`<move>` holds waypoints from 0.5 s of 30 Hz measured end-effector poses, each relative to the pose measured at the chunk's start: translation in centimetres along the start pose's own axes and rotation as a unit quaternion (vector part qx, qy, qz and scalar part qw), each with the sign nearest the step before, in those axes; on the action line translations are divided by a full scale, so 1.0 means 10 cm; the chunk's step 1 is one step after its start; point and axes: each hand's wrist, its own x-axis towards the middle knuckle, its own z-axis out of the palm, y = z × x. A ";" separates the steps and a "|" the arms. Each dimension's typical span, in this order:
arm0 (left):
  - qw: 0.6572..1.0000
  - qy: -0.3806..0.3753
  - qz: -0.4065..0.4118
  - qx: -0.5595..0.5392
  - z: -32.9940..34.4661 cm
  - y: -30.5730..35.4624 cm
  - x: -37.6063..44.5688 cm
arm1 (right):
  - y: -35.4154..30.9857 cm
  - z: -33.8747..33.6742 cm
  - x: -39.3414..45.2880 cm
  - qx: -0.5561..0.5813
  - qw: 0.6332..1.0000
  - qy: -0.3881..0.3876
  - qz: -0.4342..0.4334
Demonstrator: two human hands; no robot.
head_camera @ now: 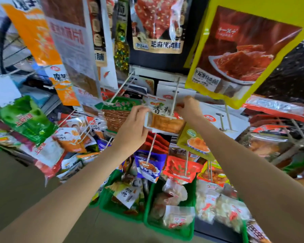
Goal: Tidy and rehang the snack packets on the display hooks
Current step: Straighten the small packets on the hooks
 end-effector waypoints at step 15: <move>0.987 -0.071 0.145 0.014 0.16 0.07 -0.19 | 0.10 -0.16 -1.13 0.163 0.966 -0.185 -0.079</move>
